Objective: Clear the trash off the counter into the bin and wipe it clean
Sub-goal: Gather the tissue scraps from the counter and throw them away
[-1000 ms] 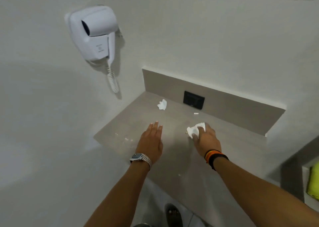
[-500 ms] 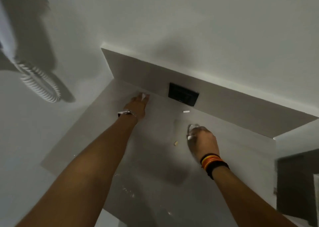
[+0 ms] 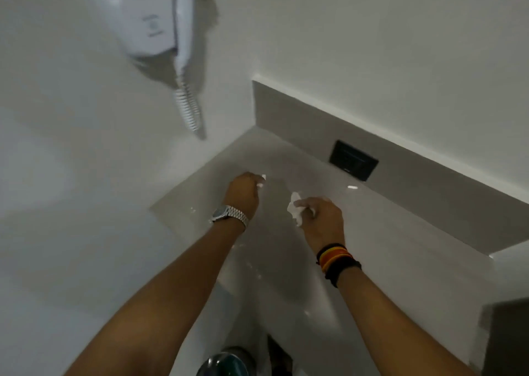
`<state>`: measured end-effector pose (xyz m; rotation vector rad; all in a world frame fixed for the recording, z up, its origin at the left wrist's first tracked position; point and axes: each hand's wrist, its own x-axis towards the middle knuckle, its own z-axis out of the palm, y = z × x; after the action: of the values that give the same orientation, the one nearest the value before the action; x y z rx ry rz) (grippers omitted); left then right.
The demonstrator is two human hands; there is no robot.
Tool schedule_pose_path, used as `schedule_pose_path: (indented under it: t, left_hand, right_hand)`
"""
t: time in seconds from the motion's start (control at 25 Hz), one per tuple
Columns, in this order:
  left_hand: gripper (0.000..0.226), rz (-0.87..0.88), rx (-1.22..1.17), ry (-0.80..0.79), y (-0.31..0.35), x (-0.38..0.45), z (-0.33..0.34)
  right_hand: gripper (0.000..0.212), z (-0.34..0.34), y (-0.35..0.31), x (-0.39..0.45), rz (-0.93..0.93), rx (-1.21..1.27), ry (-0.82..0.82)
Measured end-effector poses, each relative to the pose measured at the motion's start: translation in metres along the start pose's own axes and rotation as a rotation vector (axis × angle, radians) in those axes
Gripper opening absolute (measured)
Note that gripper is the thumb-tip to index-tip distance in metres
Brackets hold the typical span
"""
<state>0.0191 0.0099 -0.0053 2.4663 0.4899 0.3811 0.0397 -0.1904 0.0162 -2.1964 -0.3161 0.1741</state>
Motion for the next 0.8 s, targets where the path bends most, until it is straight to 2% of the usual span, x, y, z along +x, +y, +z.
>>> schedule_pose_path:
  t: [0.12,0.24,0.4,0.52,0.64,0.72,0.8]
  left_hand:
    - [0.031,-0.144,-0.027,0.146,-0.031,-0.11,-0.053]
    - [0.036,-0.306,-0.011,0.185,-0.075,-0.232,-0.089]
    - [0.034,-0.591,-0.036,0.071,-0.12,-0.366,-0.09]
    - [0.034,-0.736,-0.081,0.005,-0.146,-0.441,-0.05]
    - [0.03,-0.882,-0.105,-0.138,-0.174,-0.5,0.014]
    - [0.031,-0.931,-0.094,-0.232,-0.201,-0.519,0.06]
    - [0.033,-0.939,-0.092,-0.259,-0.232,-0.524,0.107]
  right_hand:
    - [0.028,0.033,-0.03,-0.061,-0.078,0.02,-0.175]
    - [0.03,0.069,-0.046,-0.141,-0.175,-0.028,-0.336]
    - [0.024,0.118,-0.02,-0.234,-0.15,-0.132,-0.615]
    - [0.025,0.162,0.03,-0.273,-0.114,-0.301,-0.702]
    - [0.024,0.209,0.088,-0.295,-0.072,-0.419,-0.794]
    - [0.024,0.243,0.133,-0.303,-0.025,-0.453,-0.825]
    - [0.024,0.282,0.18,-0.308,0.0,-0.468,-0.82]
